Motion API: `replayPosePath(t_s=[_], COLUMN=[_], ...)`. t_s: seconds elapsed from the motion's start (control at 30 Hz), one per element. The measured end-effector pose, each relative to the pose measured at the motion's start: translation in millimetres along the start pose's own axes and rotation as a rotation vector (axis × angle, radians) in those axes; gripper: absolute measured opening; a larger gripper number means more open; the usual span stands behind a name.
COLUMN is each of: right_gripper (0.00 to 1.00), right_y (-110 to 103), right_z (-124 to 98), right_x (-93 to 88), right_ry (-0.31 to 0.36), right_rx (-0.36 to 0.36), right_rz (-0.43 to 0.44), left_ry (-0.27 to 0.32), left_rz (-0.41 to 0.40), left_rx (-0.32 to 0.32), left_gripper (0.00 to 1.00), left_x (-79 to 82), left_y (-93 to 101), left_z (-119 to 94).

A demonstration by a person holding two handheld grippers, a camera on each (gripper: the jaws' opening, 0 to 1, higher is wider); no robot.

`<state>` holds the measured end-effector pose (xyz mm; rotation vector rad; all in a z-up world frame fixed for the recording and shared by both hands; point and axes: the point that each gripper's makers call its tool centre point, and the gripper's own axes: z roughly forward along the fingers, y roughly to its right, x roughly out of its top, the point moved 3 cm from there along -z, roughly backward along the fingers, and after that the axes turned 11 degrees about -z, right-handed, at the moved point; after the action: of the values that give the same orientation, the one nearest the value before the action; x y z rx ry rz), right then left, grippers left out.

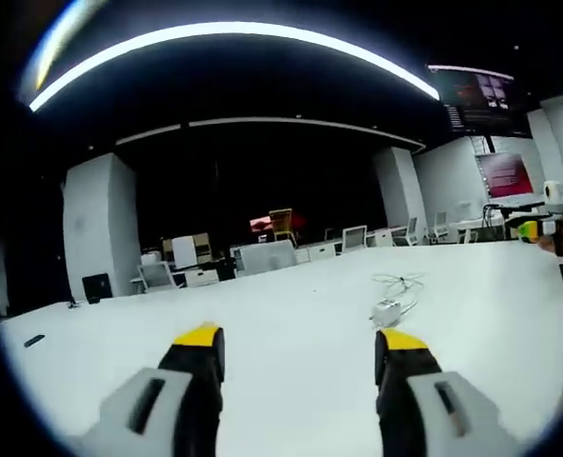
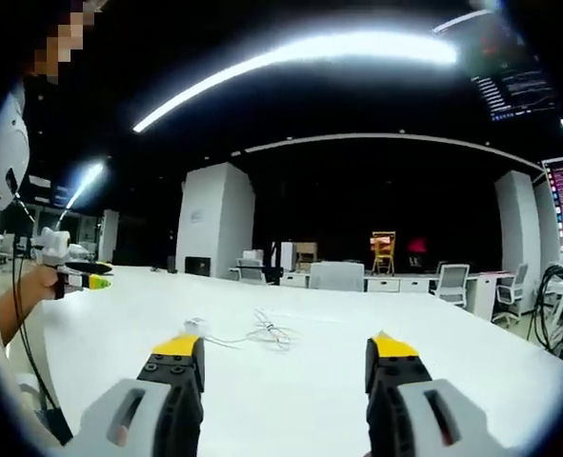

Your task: Plug the desk Type‑C cable into the charger adapter.

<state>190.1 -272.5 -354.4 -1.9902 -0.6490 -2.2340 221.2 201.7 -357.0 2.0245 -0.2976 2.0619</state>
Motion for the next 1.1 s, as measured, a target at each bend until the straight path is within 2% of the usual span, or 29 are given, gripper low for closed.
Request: replayPosePath(t_s=[0.13, 0.27, 0.53, 0.8, 1.1], right_gripper=[0.76, 0.81, 0.86, 0.89, 0.92], right_y=[4, 6, 2, 5, 11], right_z=[-3, -7, -13, -15, -13], right_x=[-3.9, -5.8, -8.9, -16.5, -20.1], right_ry=[-0.005, -0.015, -0.024, -0.048, -0.043], right_rx=[-0.047, -0.088, -0.113, -0.147, -0.151], right_rz=[0.007, 0.012, 0.006, -0.006, 0.001], left_ry=[0.004, 0.022, 0.001, 0.021, 0.012], left_rz=[0.008, -0.023, -0.033, -0.038, -0.058], left_rx=[0.029, 0.040, 0.057, 0.118, 0.122], left_gripper=[0.66, 0.69, 0.72, 0.73, 0.73], left_x=[-4.2, -6.5, -14.1, -13.5, -21.8], left_y=[-1.1, 0.1, -5.0, -20.1, -27.7], left_z=[-5, -12, -20, -29, -25])
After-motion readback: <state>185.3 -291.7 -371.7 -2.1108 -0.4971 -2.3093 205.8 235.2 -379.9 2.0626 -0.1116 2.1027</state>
